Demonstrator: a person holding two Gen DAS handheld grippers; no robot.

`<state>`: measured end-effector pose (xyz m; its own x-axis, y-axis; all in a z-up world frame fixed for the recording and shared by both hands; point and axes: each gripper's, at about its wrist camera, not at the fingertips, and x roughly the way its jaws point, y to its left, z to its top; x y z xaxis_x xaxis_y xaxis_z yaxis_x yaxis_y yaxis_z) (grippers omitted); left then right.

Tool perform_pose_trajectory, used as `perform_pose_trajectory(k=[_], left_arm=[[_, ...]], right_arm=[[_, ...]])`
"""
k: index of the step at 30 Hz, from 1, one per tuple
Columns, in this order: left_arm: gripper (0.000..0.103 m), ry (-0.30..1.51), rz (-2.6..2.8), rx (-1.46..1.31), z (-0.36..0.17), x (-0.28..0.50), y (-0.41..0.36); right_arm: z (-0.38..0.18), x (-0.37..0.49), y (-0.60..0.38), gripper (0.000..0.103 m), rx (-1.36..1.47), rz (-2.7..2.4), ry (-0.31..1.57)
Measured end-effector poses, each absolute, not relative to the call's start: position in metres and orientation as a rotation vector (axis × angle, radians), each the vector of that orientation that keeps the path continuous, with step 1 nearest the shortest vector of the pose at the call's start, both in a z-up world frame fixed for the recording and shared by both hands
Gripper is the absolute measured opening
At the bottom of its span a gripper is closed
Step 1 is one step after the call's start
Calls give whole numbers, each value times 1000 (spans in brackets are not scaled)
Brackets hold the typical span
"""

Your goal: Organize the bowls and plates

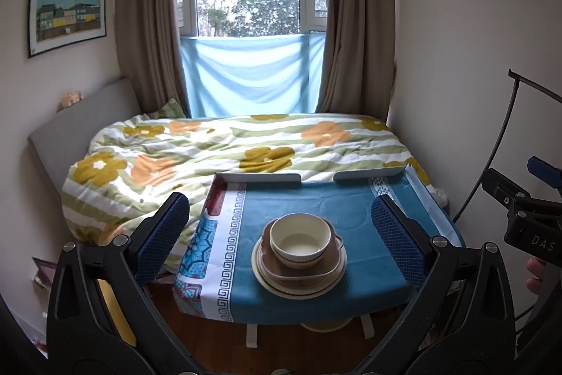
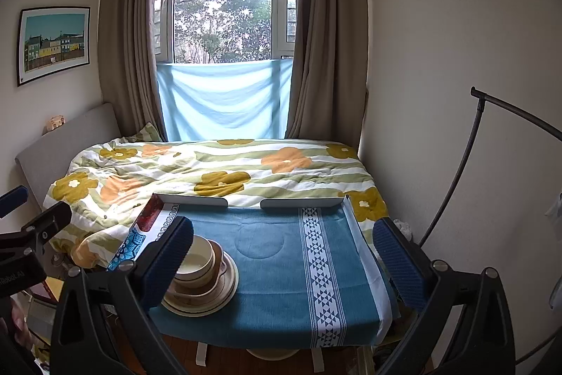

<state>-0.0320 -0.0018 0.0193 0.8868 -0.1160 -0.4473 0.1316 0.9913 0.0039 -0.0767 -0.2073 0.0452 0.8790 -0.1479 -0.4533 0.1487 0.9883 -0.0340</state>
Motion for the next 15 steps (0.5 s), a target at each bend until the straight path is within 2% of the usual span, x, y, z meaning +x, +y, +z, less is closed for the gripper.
perform_pose_trajectory(k=[15], left_arm=[[103, 453, -103, 32, 17, -26, 1]], right_arm=[[46, -74, -209, 102, 5, -156, 473]])
